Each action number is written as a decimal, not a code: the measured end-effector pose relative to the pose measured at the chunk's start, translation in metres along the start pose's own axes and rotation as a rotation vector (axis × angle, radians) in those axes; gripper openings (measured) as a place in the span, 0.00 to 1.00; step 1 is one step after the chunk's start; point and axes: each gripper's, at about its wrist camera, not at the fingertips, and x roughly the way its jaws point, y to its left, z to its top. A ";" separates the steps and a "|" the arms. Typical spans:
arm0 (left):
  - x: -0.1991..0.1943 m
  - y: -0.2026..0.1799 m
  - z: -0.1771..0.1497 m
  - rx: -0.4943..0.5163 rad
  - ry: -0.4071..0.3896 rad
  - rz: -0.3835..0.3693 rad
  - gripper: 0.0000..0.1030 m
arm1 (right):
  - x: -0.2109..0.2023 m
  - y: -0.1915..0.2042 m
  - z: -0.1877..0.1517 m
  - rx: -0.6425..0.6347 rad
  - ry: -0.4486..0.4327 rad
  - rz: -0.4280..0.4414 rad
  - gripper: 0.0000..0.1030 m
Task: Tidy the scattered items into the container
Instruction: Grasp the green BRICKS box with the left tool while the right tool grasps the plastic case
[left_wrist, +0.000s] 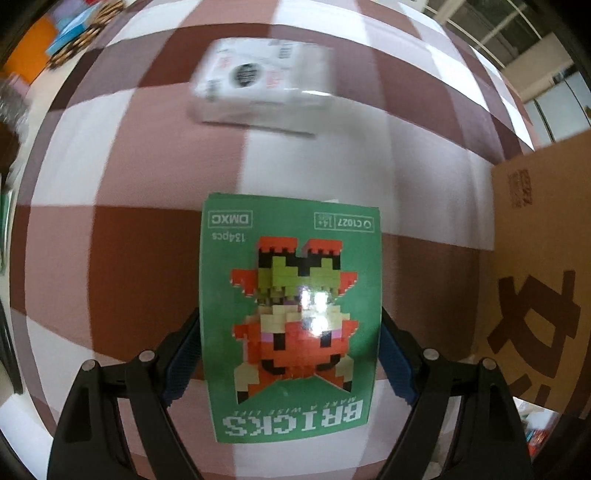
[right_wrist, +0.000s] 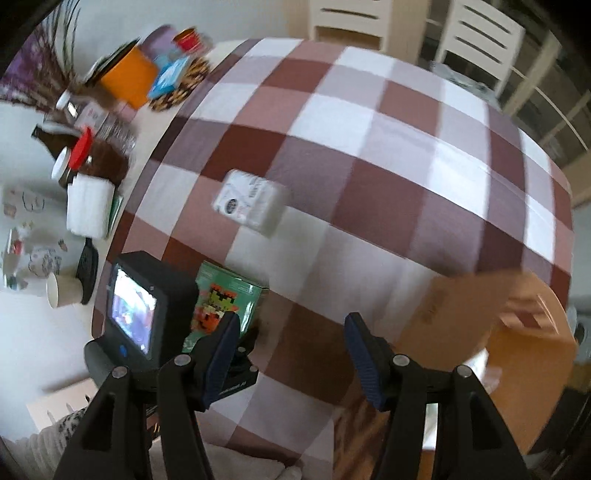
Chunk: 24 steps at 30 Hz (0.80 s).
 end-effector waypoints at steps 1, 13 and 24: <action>0.000 0.007 -0.001 -0.015 -0.001 0.004 0.83 | 0.008 0.006 0.006 -0.022 0.012 0.006 0.59; -0.005 0.051 -0.013 -0.135 -0.032 0.035 0.83 | 0.099 0.067 0.076 -0.405 0.142 -0.093 0.59; 0.001 0.037 -0.013 -0.141 -0.042 0.072 0.85 | 0.145 0.096 0.100 -0.720 0.166 -0.248 0.71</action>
